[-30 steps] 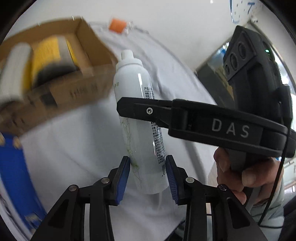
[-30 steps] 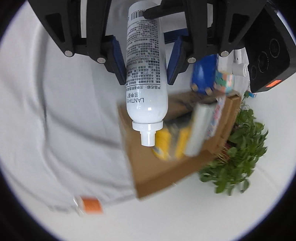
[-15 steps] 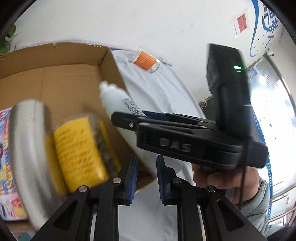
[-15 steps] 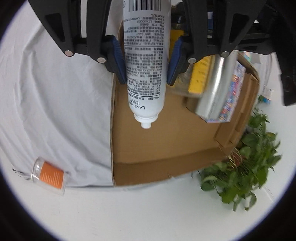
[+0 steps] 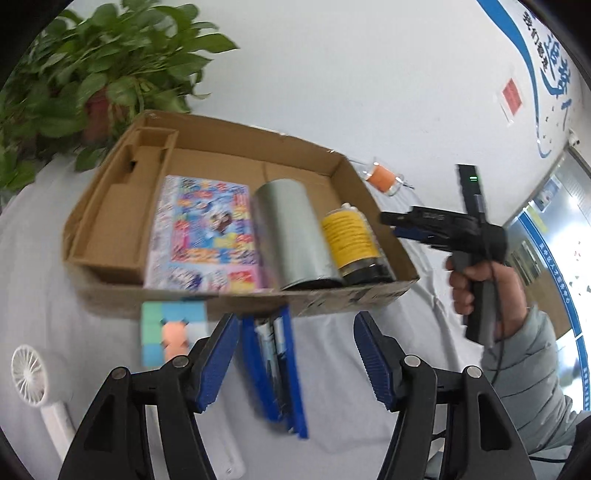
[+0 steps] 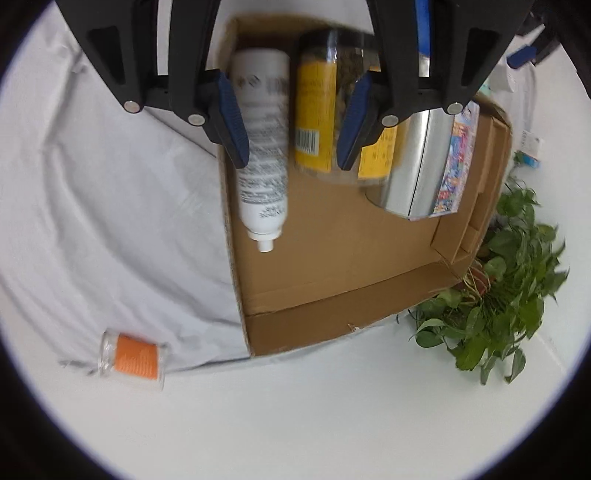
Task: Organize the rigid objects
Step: 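Grasp the white spray bottle with both grippers and stand it in the box, then grasp the blue stapler with both grippers and lift it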
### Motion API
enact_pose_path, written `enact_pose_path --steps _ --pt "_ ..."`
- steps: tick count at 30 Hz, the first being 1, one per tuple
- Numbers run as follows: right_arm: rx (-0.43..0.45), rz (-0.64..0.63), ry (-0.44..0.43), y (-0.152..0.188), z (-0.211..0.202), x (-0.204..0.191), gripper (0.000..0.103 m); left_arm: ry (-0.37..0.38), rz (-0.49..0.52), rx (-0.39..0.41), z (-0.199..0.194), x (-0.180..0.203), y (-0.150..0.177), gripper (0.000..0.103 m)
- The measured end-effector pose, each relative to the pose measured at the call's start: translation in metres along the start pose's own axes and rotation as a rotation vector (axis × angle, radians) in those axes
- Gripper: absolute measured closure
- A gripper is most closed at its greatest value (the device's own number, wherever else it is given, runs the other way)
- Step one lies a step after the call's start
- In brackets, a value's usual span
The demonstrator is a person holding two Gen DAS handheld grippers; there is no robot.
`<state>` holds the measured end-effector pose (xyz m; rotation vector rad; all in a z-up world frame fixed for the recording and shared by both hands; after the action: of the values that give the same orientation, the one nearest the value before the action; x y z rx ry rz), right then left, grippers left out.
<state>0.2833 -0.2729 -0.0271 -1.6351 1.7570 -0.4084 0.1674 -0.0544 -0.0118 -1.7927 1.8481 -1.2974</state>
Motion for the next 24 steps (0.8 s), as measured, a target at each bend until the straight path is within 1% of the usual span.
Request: enact_pose_path --steps 2,4,5,6,7,8,9,11,12,13,15,16,17,18,19,21,22,23,24 --pt "0.000 -0.071 0.014 0.011 -0.017 -0.008 0.054 -0.017 -0.009 -0.001 -0.006 -0.010 0.009 0.040" --pt "-0.007 -0.104 0.023 0.025 -0.030 -0.013 0.054 -0.025 -0.018 -0.015 -0.006 -0.020 0.017 0.040" --pt "0.009 -0.124 0.029 0.034 -0.041 -0.018 0.054 -0.016 -0.024 -0.031 -0.004 -0.024 0.023 0.040" --pt "0.034 -0.150 0.013 0.045 -0.054 -0.026 0.054 -0.006 -0.032 -0.050 0.001 -0.028 0.030 0.040" --pt "0.046 -0.167 -0.008 0.055 -0.063 -0.033 0.039 0.000 -0.041 -0.067 0.013 -0.030 0.032 0.040" --pt "0.047 -0.177 -0.044 0.073 -0.070 -0.044 0.019 0.009 -0.050 -0.091 0.023 -0.030 0.038 0.040" --pt "0.026 -0.175 -0.091 0.092 -0.074 -0.055 0.017 0.016 -0.053 -0.112 0.032 -0.029 0.042 0.040" --pt "-0.072 -0.199 -0.225 0.140 -0.072 -0.085 0.017 0.035 -0.069 -0.146 0.052 -0.026 0.048 0.040" --pt "-0.090 -0.214 -0.252 0.155 -0.071 -0.096 0.017 0.060 -0.082 -0.166 0.060 -0.027 0.052 0.040" --pt "-0.099 -0.247 -0.281 0.173 -0.071 -0.110 0.019 0.079 -0.092 -0.189 0.066 -0.025 0.055 0.032" --pt "-0.092 -0.272 -0.314 0.191 -0.069 -0.128 0.019 0.105 -0.102 -0.251 0.078 -0.024 0.062 0.032" --pt "-0.096 -0.268 -0.327 0.196 -0.066 -0.134 0.020 0.085 -0.103 -0.252 0.082 -0.025 0.062 0.032" --pt "-0.100 -0.280 -0.326 0.198 -0.061 -0.140 0.023 0.086 -0.124 -0.285 0.088 -0.026 0.064 0.032" --pt "-0.088 -0.295 -0.307 0.198 -0.059 -0.143 0.024 0.093 -0.144 -0.314 0.093 -0.028 0.067 0.032" --pt "-0.062 -0.310 -0.266 0.196 -0.055 -0.143 0.026 0.096 -0.161 -0.330 0.094 -0.028 0.069 0.032" --pt "-0.065 -0.290 -0.226 0.194 -0.047 -0.137 0.028 0.119 -0.151 -0.330 0.090 -0.022 0.070 0.032" --pt "-0.079 -0.272 -0.211 0.194 -0.041 -0.132 0.035 0.169 -0.164 -0.333 0.089 -0.017 0.071 0.031" --pt "-0.084 -0.253 -0.193 0.194 -0.038 -0.124 0.033 0.216 -0.181 -0.337 0.090 -0.013 0.073 0.034" --pt "-0.076 -0.226 -0.187 0.191 -0.039 -0.114 0.042 0.290 -0.196 -0.348 0.088 -0.005 0.076 0.034"
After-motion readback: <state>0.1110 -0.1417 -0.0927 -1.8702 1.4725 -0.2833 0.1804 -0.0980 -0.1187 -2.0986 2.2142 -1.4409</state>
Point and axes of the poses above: each gripper's, at about its wrist camera, not at the fingertips, and z roughly the way its jaws point, x to its right, y to its underside, the point moved 2 cm from there along z, roughly the way its jaws point, and after that the axes turned 12 degrees about x, right-handed, at the moved point
